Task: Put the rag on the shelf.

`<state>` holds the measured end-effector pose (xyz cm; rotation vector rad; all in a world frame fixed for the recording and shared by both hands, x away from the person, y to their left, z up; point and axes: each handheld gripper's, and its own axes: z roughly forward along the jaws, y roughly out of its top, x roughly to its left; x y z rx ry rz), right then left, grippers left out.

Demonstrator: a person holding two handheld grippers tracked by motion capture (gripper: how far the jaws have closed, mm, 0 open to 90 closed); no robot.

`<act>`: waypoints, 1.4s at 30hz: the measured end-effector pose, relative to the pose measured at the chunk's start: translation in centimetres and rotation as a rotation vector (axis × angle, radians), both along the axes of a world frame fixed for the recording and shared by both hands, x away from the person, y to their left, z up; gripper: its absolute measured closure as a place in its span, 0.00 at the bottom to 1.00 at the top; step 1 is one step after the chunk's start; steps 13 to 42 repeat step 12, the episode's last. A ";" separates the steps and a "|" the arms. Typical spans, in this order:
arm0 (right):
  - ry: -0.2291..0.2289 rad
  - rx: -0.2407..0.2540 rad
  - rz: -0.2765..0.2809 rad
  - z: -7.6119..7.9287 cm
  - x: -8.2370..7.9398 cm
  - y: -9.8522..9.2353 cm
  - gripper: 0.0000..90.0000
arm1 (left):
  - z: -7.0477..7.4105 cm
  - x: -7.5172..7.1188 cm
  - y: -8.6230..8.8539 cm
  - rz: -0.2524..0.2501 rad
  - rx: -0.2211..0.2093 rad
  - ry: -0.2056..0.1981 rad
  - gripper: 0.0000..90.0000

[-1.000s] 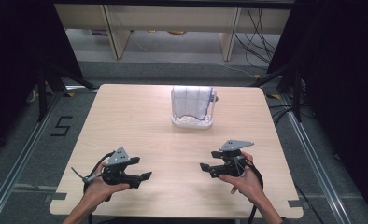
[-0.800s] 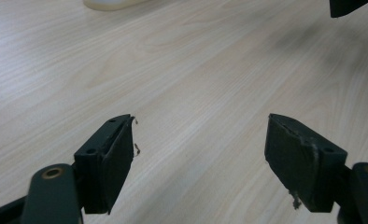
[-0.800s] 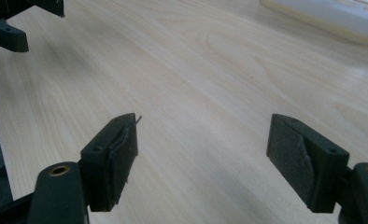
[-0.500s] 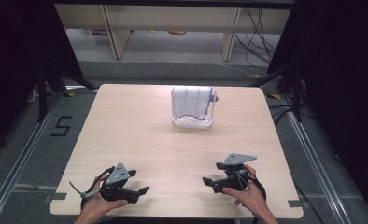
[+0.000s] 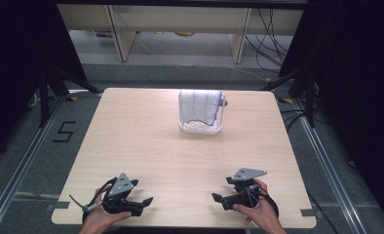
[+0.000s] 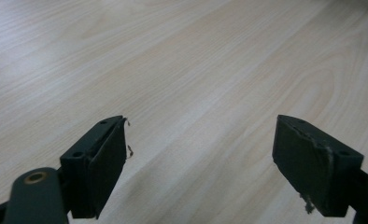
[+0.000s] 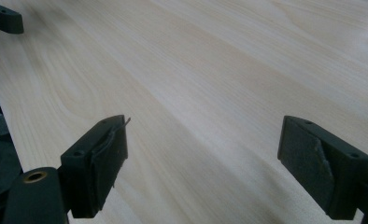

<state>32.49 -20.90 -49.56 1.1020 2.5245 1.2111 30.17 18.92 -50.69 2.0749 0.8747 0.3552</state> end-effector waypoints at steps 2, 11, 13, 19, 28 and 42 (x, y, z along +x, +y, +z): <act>-0.006 0.010 0.022 -0.2 0.0 0.1 0.19 | 0.0 0.1 0.2 0.006 0.006 0.001 0.19; -0.008 -0.006 0.001 -0.1 0.0 0.0 0.19 | -0.2 0.3 0.3 0.018 -0.001 0.007 0.18; -0.015 -0.008 0.002 -0.1 0.1 0.0 0.19 | -0.2 0.3 0.3 0.018 -0.001 0.009 0.18; -0.015 -0.008 0.002 -0.1 0.1 0.0 0.19 | -0.2 0.3 0.3 0.018 -0.001 0.009 0.18; -0.015 -0.008 0.002 -0.1 0.1 0.0 0.19 | -0.2 0.3 0.3 0.018 -0.001 0.009 0.18; -0.015 -0.008 0.002 -0.1 0.1 0.0 0.19 | -0.2 0.3 0.3 0.018 -0.001 0.009 0.18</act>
